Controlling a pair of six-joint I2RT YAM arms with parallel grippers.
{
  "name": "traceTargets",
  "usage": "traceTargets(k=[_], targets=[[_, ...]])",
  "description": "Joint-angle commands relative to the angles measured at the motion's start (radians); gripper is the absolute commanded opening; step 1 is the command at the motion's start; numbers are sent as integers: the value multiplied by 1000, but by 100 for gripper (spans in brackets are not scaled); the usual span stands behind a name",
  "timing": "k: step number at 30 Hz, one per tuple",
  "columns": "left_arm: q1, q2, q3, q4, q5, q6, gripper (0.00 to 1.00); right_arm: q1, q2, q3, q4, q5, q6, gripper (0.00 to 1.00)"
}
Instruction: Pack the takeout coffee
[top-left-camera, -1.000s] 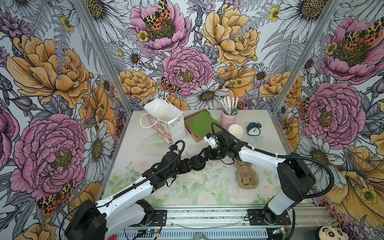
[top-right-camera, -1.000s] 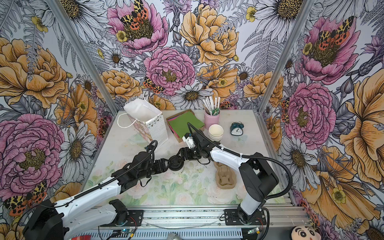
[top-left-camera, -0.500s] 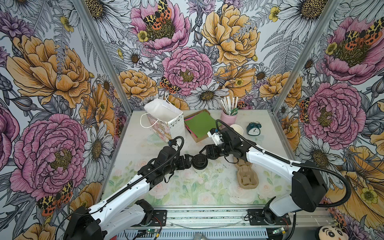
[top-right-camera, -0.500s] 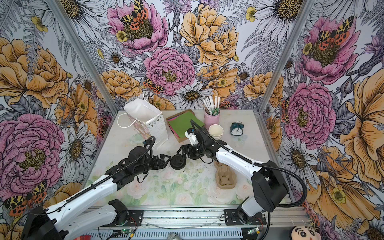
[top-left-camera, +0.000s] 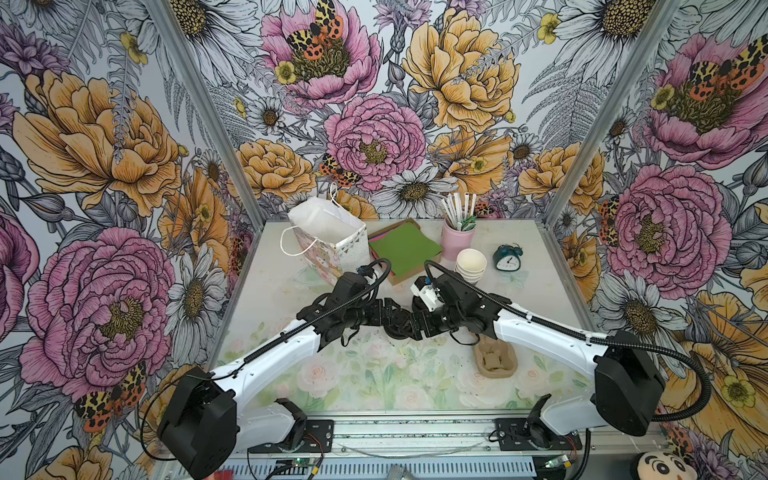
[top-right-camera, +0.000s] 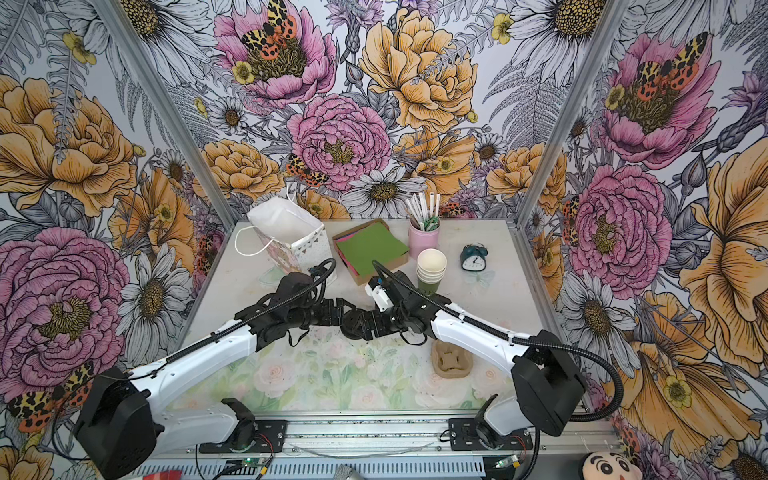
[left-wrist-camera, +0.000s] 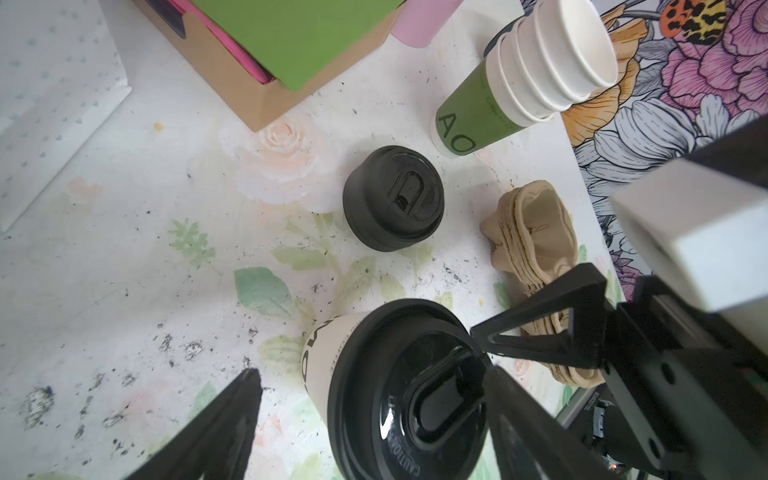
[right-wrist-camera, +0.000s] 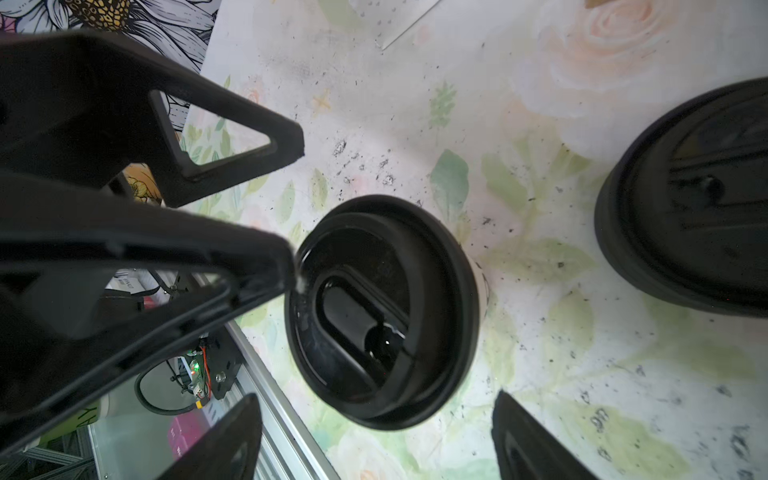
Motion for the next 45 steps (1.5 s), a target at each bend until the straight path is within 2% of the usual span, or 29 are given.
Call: traceTargets(k=[1,9,17,33,45], targets=[[9,40,42,-7,37,40,82,1,23,-10,0,49,-6,87],[9,100,57,-8,44,43,73,-7,40,-1,1,78,-15,85],[26,100,16,-10,24,22,69,-44,54,-19,-11,80,-38,83],[21,-58,-122,-9,-20,-78,63,-93,137,90,-81,98,-127,82],[-36,-146,-194,-8,-63,-174,60,-111,208,199,-85,79,-178,81]])
